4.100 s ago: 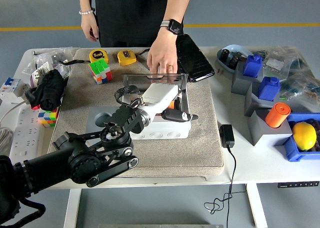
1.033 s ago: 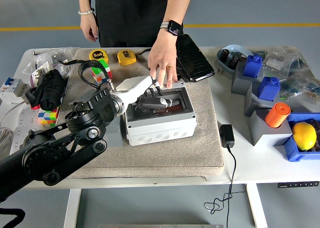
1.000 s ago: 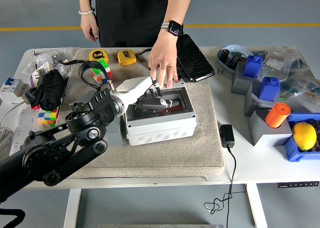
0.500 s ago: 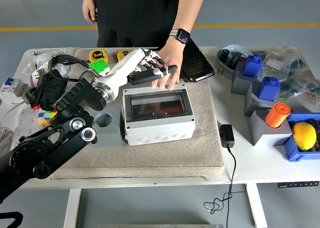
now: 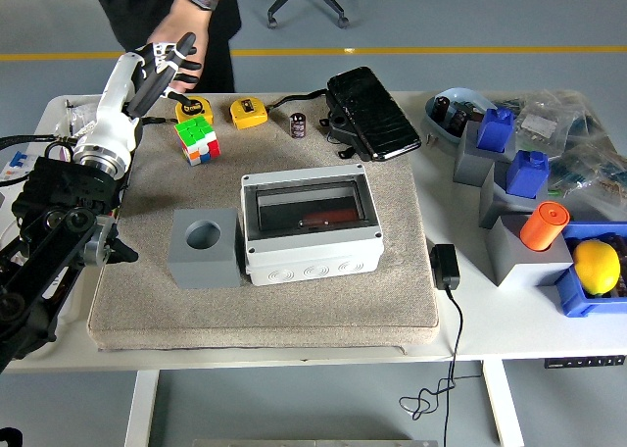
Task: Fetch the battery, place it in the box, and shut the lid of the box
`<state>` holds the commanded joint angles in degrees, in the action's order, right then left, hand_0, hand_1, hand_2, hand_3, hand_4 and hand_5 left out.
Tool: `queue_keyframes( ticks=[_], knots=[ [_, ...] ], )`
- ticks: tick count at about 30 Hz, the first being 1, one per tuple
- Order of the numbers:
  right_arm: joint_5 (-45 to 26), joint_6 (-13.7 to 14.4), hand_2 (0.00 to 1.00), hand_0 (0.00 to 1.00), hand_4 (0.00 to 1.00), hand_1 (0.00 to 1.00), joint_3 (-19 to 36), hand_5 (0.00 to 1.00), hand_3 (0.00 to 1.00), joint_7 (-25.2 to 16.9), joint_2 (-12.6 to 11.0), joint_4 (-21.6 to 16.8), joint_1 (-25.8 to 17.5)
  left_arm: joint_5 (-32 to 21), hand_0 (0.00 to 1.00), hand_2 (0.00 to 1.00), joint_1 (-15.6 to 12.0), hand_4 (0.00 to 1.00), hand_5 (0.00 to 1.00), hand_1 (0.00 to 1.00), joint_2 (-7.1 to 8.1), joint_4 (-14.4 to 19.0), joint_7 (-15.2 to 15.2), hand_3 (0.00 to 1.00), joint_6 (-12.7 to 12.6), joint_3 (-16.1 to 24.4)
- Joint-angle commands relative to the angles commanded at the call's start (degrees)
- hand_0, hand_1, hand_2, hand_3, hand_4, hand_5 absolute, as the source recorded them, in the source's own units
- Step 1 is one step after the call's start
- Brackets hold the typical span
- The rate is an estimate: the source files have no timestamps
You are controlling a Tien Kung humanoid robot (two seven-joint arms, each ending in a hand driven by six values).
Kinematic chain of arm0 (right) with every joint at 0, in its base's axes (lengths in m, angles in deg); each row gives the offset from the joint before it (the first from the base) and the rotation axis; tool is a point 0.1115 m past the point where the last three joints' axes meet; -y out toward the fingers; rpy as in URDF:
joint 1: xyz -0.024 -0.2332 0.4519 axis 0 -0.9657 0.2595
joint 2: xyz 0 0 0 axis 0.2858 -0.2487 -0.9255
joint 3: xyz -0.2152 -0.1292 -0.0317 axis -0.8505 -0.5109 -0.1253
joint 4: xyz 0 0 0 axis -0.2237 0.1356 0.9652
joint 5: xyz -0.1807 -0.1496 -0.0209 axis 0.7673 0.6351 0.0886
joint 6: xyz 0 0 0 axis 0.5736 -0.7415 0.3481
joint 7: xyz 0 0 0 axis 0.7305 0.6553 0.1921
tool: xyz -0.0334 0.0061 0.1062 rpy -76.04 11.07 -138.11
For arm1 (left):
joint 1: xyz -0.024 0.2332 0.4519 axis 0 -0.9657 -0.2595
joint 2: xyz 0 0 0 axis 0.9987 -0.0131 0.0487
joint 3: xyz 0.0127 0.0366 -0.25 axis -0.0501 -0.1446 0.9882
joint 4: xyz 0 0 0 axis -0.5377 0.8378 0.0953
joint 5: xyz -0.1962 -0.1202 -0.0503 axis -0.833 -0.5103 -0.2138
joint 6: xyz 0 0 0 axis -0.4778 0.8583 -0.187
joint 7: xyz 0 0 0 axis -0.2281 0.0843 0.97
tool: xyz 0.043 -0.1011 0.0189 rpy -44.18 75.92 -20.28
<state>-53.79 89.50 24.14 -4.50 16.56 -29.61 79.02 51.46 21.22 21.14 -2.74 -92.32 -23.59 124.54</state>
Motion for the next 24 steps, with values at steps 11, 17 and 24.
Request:
queue_keyframes(
  ticks=[11, 17, 24],
  knots=[
    [-0.36, -0.38, 0.698, 0.731, 0.998, 0.699, -1.09, 0.616, 0.699, 0.85, -0.02, 0.34, 1.04, -9.18, 0.448, 0.58, -2.28, 0.998, 0.745, 0.612, 1.01, -2.0, 7.01, 0.607, -0.34, 3.51],
    [-0.51, -0.46, 0.699, 0.731, 0.998, 0.699, -1.08, 0.616, 0.701, 1.05, -0.1, 0.44, 1.07, -13.03, 0.424, 0.567, -3.26, 0.996, 0.693, 0.596, 1.78, -2.96, 9.73, 0.589, 0.41, 6.03],
    [-0.92, -0.54, 0.701, 0.731, 0.998, 0.699, -1.73, 0.617, 0.703, 1.24, -0.11, 0.69, 1.02, -16.57, 0.41, 0.564, -3.98, 0.991, 0.657, 0.589, 2.02, -4.58, 10.5, 0.578, 4.07, 8.0]
  ],
)
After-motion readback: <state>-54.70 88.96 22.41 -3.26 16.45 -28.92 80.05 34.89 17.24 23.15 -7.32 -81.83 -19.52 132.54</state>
